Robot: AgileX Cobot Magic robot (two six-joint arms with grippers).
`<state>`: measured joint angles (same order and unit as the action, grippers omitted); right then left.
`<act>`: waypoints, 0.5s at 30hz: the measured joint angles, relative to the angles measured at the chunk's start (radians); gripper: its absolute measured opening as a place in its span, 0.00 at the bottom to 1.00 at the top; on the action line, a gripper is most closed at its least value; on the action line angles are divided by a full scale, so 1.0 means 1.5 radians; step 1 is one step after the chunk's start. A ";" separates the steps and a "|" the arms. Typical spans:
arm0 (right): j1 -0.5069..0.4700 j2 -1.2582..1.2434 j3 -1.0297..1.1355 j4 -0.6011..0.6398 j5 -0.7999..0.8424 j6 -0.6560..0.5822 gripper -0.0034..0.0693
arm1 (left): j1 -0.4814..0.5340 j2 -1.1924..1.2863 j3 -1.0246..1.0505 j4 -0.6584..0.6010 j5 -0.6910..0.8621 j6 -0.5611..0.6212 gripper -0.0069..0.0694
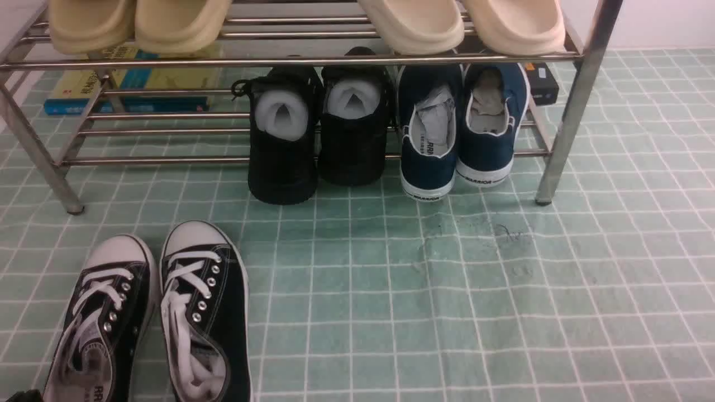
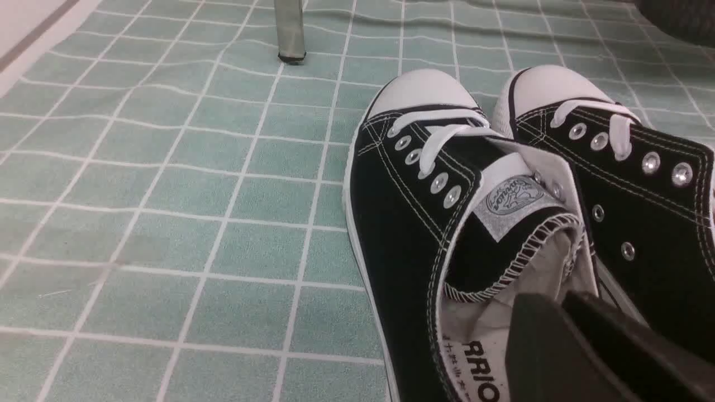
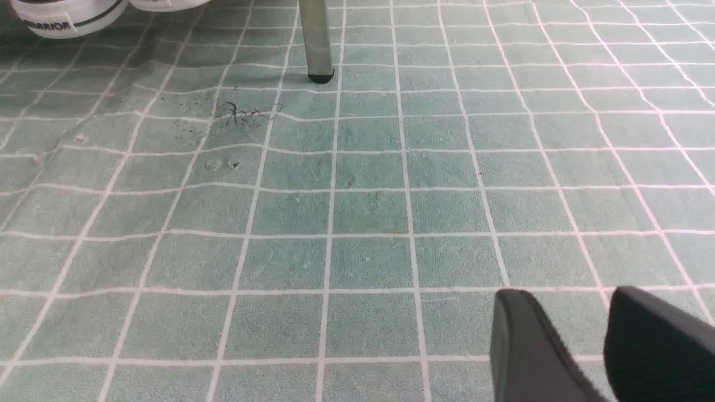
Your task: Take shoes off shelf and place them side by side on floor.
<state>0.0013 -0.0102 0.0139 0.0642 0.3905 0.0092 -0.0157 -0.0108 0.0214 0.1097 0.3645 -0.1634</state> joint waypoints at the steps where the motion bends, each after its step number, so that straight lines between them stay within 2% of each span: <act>1: 0.000 0.000 0.000 0.000 0.000 0.000 0.38 | 0.000 0.000 0.000 0.000 0.000 0.000 0.20; 15: 0.000 0.000 0.000 0.000 0.000 -0.001 0.38 | 0.000 0.000 0.000 0.000 0.000 0.000 0.22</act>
<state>0.0013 -0.0102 0.0139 0.0642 0.3905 0.0083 -0.0157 -0.0108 0.0214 0.1097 0.3645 -0.1634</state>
